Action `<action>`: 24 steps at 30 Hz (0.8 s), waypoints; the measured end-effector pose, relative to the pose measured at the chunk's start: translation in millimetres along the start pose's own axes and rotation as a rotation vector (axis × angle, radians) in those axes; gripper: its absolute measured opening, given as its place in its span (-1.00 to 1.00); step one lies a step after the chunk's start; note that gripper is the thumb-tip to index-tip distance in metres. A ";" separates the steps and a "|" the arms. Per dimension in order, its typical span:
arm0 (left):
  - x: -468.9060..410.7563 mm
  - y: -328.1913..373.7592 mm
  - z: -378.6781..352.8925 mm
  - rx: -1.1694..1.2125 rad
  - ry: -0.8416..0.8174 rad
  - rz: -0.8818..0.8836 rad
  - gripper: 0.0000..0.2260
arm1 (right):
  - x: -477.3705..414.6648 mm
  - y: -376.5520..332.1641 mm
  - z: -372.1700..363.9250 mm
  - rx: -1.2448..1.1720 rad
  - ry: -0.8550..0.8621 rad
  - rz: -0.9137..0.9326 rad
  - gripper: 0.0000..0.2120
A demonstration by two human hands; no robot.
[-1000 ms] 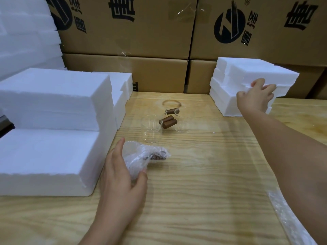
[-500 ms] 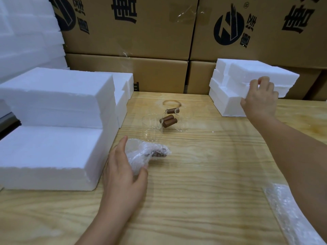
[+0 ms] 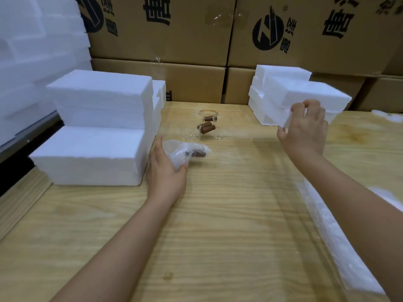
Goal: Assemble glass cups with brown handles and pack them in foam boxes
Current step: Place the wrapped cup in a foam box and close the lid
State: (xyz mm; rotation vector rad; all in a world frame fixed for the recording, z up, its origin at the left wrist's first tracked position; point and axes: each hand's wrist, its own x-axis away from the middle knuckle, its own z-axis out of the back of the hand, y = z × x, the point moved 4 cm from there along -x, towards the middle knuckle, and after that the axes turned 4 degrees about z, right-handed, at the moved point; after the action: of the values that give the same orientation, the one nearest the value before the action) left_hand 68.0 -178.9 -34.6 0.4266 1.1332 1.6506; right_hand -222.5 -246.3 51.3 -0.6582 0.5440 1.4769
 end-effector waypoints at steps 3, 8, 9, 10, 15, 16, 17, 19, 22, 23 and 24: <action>0.5 -1.0 0.7 0.049 0.003 0.030 -0.20 | 35.7 -17.7 3.5 -0.042 -0.053 -0.062 -0.53; 0.6 -1.1 2.2 0.097 0.009 0.044 -0.20 | 81.2 -41.5 -7.6 -0.029 -0.194 -0.108 -0.57; 0.5 -1.1 2.2 0.101 0.008 0.042 -0.20 | 86.6 -44.1 -10.4 -0.029 -0.215 -0.106 -0.57; 0.4 -1.5 2.4 0.106 0.009 0.041 -0.20 | 90.7 -45.6 -12.8 -0.039 -0.230 -0.107 -0.57; -0.8 -4.2 1.8 0.117 0.019 0.045 -0.20 | 92.5 -40.1 -15.3 -0.119 -0.217 -0.165 -0.53; -0.7 -4.3 1.4 0.114 0.020 0.044 -0.21 | 91.2 -37.7 -13.1 -0.141 -0.168 -0.187 -0.51; -0.7 -4.1 1.1 0.108 0.021 0.041 -0.20 | 88.8 -35.5 -9.0 -0.175 -0.091 -0.208 -0.50; -0.7 -2.7 1.0 0.098 0.023 0.029 -0.19 | 78.9 -32.2 -1.2 -0.245 0.047 -0.198 -0.45; 6.0 6.7 5.0 0.044 0.057 -0.074 -0.19 | 56.2 -29.0 -5.3 -0.250 -0.105 -0.115 -0.31; 11.2 13.5 7.1 -0.006 0.086 -0.173 -0.21 | 51.6 -28.5 -9.9 -0.224 -0.197 -0.084 -0.30; 18.3 22.0 8.5 -0.059 0.107 -0.311 -0.25 | 50.1 -28.4 -14.6 -0.197 -0.270 -0.045 -0.33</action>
State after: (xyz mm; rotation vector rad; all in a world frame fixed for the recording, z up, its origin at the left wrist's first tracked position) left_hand 54.9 -159.0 -16.6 0.1171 1.1619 1.4418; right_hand -191.5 -220.0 8.0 -0.6070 0.1762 1.5583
